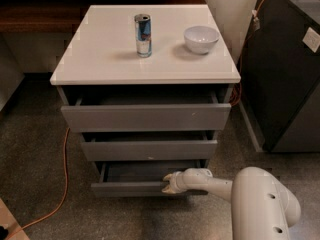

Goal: Place redbull can into bottom drawer

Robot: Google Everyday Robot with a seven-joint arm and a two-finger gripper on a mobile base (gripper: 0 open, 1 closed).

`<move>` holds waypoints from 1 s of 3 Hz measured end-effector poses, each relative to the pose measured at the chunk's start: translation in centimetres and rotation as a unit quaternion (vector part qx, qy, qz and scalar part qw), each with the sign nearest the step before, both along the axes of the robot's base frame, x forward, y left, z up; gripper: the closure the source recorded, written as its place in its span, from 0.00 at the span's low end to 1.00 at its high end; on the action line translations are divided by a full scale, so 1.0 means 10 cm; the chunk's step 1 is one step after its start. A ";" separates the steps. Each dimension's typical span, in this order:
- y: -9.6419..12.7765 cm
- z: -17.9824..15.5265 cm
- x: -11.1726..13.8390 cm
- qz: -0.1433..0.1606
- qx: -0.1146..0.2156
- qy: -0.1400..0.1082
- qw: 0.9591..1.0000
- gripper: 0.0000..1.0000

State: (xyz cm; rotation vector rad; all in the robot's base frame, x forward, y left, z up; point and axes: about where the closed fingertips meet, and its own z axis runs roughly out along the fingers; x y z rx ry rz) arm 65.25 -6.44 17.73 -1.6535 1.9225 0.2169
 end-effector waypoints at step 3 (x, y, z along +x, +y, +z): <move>-0.01 -0.04 -0.38 -0.009 0.011 0.020 1.000 1.00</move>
Offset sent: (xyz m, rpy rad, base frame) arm -0.1246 -0.0027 -0.0314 0.0634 0.1251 -0.0597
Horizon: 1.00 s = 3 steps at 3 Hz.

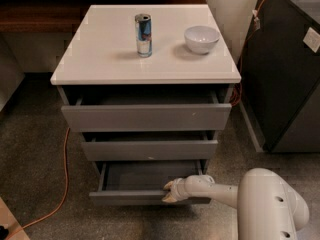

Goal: Place redbull can into bottom drawer

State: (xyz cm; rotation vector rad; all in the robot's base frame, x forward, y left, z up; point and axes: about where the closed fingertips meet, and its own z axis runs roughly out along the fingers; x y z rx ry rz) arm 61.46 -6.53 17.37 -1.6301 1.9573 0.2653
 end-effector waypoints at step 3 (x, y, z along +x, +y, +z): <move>0.07 0.02 -0.39 -0.008 0.018 0.011 1.000 0.73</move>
Offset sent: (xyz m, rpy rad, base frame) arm -0.1334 0.0270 0.0148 0.1125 0.0650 -0.0616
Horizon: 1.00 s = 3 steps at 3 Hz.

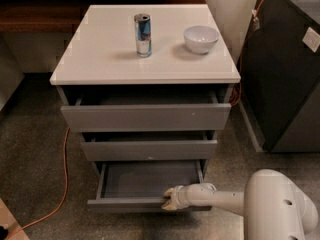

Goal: Place redbull can into bottom drawer

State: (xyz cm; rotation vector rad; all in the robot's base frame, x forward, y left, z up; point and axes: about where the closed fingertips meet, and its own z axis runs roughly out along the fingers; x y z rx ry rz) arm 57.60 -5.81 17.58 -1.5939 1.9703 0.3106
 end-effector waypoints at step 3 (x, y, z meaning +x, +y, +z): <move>0.09 0.01 -0.41 -0.003 0.017 0.018 1.000 1.00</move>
Offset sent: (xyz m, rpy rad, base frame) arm -0.1145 0.0271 0.0074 0.0773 0.1016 -0.0208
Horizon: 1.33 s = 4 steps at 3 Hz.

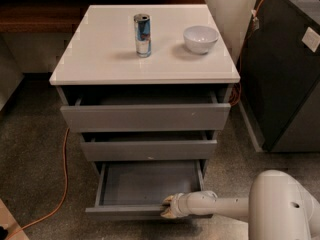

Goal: Place redbull can into bottom drawer

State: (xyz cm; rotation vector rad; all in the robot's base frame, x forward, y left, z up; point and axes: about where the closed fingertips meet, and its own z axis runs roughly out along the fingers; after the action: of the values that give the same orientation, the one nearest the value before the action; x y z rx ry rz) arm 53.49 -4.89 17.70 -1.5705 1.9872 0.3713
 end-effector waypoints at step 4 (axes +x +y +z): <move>0.28 0.16 -0.50 0.025 0.025 0.003 0.999 0.01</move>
Offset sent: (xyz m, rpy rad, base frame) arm -0.0733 0.0301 0.0174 0.0538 0.0436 0.0071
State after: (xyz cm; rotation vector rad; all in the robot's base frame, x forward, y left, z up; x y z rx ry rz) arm 48.50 -2.11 19.27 -1.5921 1.9314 0.4418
